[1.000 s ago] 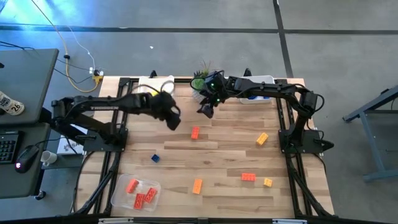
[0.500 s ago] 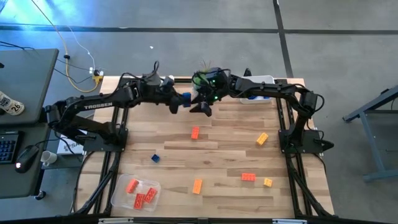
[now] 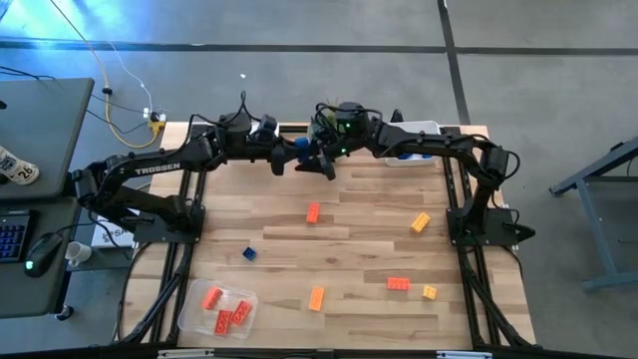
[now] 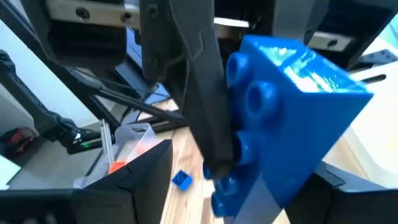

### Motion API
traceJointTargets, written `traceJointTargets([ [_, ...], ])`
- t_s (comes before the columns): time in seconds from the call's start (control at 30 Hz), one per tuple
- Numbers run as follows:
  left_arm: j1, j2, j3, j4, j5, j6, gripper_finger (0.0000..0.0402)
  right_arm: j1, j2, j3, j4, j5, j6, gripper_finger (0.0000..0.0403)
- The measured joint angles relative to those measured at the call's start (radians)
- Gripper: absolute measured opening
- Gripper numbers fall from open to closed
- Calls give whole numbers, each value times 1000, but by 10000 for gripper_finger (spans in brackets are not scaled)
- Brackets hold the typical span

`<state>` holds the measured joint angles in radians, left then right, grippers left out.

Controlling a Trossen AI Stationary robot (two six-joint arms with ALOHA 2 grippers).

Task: Sort & place blocks by color
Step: Put the blue game piece into the right white bin

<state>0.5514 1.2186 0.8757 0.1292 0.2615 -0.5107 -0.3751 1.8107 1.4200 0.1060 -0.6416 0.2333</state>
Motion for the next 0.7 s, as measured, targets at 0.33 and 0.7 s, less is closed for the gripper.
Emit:
traceJointTargets([
  [0.33,0,0,0,20,1,28,61,-5,0,0,12,1,18,110],
  [0.7,-1,2,-1,46,-10,61,115,-5,-3,2,3,26,51,80],
])
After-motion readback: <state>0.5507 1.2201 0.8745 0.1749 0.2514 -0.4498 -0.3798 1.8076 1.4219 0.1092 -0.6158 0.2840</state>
